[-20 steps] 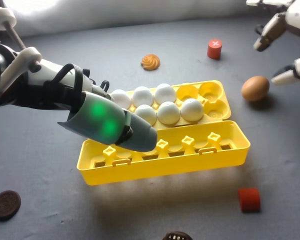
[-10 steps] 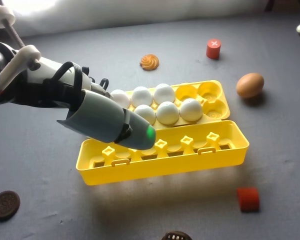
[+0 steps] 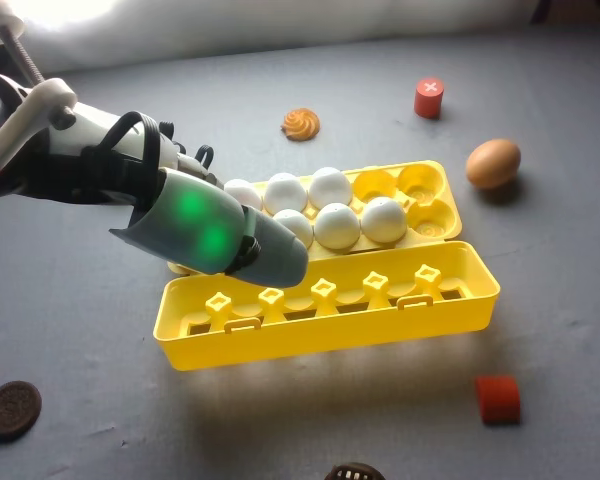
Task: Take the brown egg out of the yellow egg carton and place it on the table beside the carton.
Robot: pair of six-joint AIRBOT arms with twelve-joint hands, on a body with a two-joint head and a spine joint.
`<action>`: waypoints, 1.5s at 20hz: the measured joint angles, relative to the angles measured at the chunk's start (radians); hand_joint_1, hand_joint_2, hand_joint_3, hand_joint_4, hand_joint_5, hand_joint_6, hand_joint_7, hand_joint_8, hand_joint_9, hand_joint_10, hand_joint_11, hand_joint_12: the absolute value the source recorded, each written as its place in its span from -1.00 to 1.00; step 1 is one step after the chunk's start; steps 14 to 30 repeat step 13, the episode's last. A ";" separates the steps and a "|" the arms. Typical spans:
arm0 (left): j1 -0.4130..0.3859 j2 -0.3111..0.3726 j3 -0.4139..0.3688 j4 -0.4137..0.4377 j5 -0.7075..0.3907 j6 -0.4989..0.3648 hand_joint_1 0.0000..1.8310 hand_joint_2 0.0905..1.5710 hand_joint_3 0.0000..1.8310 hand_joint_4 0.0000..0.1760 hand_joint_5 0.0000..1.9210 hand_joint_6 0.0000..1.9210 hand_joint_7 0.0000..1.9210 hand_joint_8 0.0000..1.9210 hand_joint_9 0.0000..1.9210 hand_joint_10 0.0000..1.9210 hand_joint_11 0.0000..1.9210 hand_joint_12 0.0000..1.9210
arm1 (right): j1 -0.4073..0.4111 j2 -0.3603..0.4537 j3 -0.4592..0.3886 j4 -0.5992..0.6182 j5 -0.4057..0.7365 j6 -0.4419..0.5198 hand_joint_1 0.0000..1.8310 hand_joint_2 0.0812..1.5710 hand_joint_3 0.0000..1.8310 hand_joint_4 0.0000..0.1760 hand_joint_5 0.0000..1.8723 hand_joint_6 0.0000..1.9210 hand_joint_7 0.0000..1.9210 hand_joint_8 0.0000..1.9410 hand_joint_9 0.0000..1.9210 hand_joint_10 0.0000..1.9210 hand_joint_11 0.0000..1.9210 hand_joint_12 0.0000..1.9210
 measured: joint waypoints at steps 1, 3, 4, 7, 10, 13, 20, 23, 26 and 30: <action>0.000 0.000 0.000 0.000 0.000 0.002 -1.00 0.23 -1.00 -1.00 -0.99 -1.00 -1.00 -1.00 -1.00 -1.00 -1.00 -1.00 | 0.013 0.010 -0.014 0.000 -0.011 -0.011 -0.31 0.91 -0.99 -1.00 -0.11 1.00 -0.02 1.00 0.06 1.00 0.23 1.00; 0.000 0.000 0.000 0.000 0.000 0.002 -1.00 0.24 -0.99 -1.00 -0.98 -0.99 -0.98 -0.99 -1.00 -1.00 -1.00 -1.00 | 0.030 0.026 -0.033 -0.001 -0.048 -0.021 -0.45 0.96 -0.99 -1.00 0.12 1.00 0.27 1.00 0.40 1.00 0.59 1.00; 0.000 0.000 0.000 0.000 0.002 0.002 -1.00 0.24 -1.00 -1.00 -0.97 -0.99 -0.98 -0.99 -1.00 -1.00 -1.00 -1.00 | 0.040 0.036 -0.043 0.000 -0.069 -0.023 -0.40 0.97 -1.00 -1.00 0.27 1.00 0.51 1.00 0.64 1.00 0.82 1.00; 0.000 0.000 0.000 0.000 0.005 0.002 -1.00 0.25 -0.99 -1.00 -0.99 -1.00 -1.00 -1.00 -1.00 -1.00 -1.00 -1.00 | 0.097 0.069 -0.053 0.036 -0.111 -0.025 -0.34 0.97 -1.00 -1.00 0.29 1.00 0.63 1.00 0.75 1.00 0.93 1.00; 0.000 0.000 0.000 -0.002 0.007 0.002 -1.00 0.24 -1.00 -1.00 -0.98 -0.99 -1.00 -1.00 -1.00 -1.00 -1.00 -1.00 | 0.115 0.078 -0.056 0.042 -0.157 -0.034 -0.32 0.94 -1.00 -1.00 0.31 1.00 0.65 1.00 0.75 1.00 0.92 1.00; 0.000 0.000 0.000 -0.003 0.008 0.002 -1.00 0.24 -1.00 -1.00 -0.96 -0.99 -0.98 -0.99 -1.00 -1.00 -1.00 -1.00 | 0.108 0.078 -0.062 0.041 -0.188 -0.081 -0.34 0.95 -1.00 -1.00 0.24 1.00 0.65 1.00 0.77 1.00 0.92 1.00; 0.000 0.000 0.000 -0.003 0.008 0.002 -1.00 0.24 -1.00 -1.00 -0.96 -0.99 -0.98 -0.99 -1.00 -1.00 -1.00 -1.00 | 0.108 0.078 -0.062 0.041 -0.188 -0.081 -0.34 0.95 -1.00 -1.00 0.24 1.00 0.65 1.00 0.77 1.00 0.92 1.00; 0.000 0.000 0.000 -0.003 0.008 0.002 -1.00 0.24 -1.00 -1.00 -0.96 -0.99 -0.98 -0.99 -1.00 -1.00 -1.00 -1.00 | 0.108 0.078 -0.062 0.041 -0.188 -0.081 -0.34 0.95 -1.00 -1.00 0.24 1.00 0.65 1.00 0.77 1.00 0.92 1.00; 0.000 0.000 0.000 -0.003 0.008 0.002 -1.00 0.24 -1.00 -1.00 -0.96 -0.99 -0.98 -0.99 -1.00 -1.00 -1.00 -1.00 | 0.108 0.078 -0.062 0.041 -0.188 -0.081 -0.34 0.95 -1.00 -1.00 0.24 1.00 0.65 1.00 0.77 1.00 0.92 1.00; 0.000 0.000 0.000 -0.003 0.008 0.002 -1.00 0.24 -1.00 -1.00 -0.96 -0.99 -0.98 -0.99 -1.00 -1.00 -1.00 -1.00 | 0.108 0.078 -0.062 0.041 -0.188 -0.081 -0.34 0.95 -1.00 -1.00 0.24 1.00 0.65 1.00 0.77 1.00 0.92 1.00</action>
